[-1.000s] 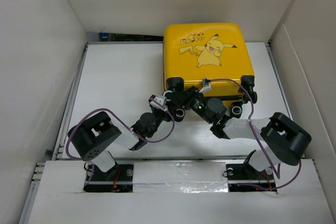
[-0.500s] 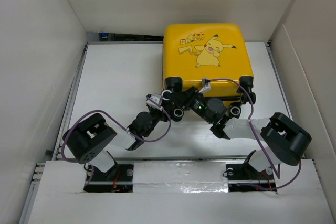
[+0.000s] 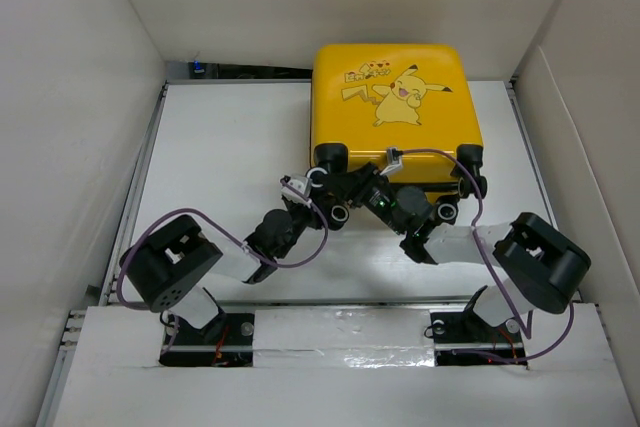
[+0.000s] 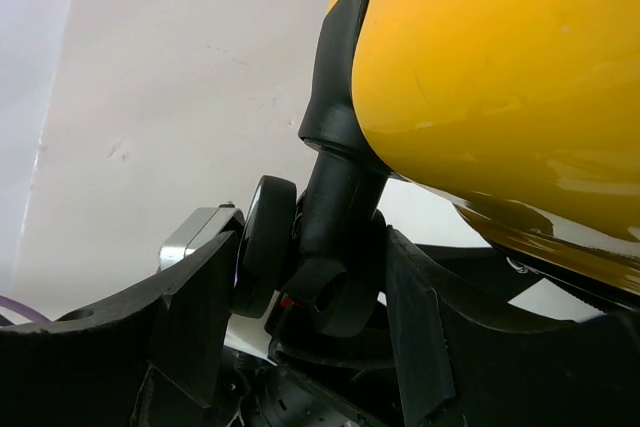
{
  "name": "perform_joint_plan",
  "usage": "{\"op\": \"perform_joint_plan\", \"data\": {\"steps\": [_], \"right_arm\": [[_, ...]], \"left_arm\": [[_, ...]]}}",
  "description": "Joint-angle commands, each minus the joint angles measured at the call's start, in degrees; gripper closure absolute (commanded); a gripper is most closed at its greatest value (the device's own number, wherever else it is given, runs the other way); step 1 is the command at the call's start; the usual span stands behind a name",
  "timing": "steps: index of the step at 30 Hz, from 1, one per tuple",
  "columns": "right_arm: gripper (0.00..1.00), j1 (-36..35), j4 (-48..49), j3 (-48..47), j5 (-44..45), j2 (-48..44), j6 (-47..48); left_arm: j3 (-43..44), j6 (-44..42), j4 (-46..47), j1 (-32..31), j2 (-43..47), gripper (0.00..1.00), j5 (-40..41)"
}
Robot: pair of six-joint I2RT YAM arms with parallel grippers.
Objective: Pack the luggage
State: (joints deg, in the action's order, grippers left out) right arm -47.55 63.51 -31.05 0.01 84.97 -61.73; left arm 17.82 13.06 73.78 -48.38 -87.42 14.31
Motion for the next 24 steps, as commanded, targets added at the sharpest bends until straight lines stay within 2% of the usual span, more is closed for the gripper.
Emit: {"op": "perform_joint_plan", "data": {"steps": [1, 2, 4, 5, 8, 19, 24], "right_arm": [[1.0, -5.4, 21.7, -2.1, -19.0, -0.4, -6.6], [1.0, -5.4, 22.2, -2.0, -19.1, -0.2, -6.8], [1.0, -6.0, 22.1, -1.7, -18.7, 0.3, -7.0], [1.0, -6.0, 22.8, -1.5, -18.6, 0.5, -7.3], [1.0, -6.0, 24.5, -1.2, -19.1, 1.2, -8.1], [1.0, -4.5, 26.1, 0.7, -19.3, 1.0, -8.4], [1.0, -2.8, 26.9, 1.0, -19.9, 1.2, -8.4]], "left_arm": [[8.5, 0.4, 44.7, 0.7, -0.8, 0.58, 4.0], [8.7, 0.5, 44.8, 0.7, -0.8, 0.66, 6.5], [10.0, 1.0, 44.7, 1.3, -1.0, 0.74, 6.0], [11.2, -0.2, 44.7, 1.3, -1.5, 0.84, 8.0], [11.9, -2.0, 44.7, 1.3, -1.9, 0.99, 11.3], [8.3, -0.1, 44.7, 3.9, -0.9, 1.0, 9.2], [5.5, 1.5, 44.7, 3.9, -0.2, 1.0, 3.7]]}}
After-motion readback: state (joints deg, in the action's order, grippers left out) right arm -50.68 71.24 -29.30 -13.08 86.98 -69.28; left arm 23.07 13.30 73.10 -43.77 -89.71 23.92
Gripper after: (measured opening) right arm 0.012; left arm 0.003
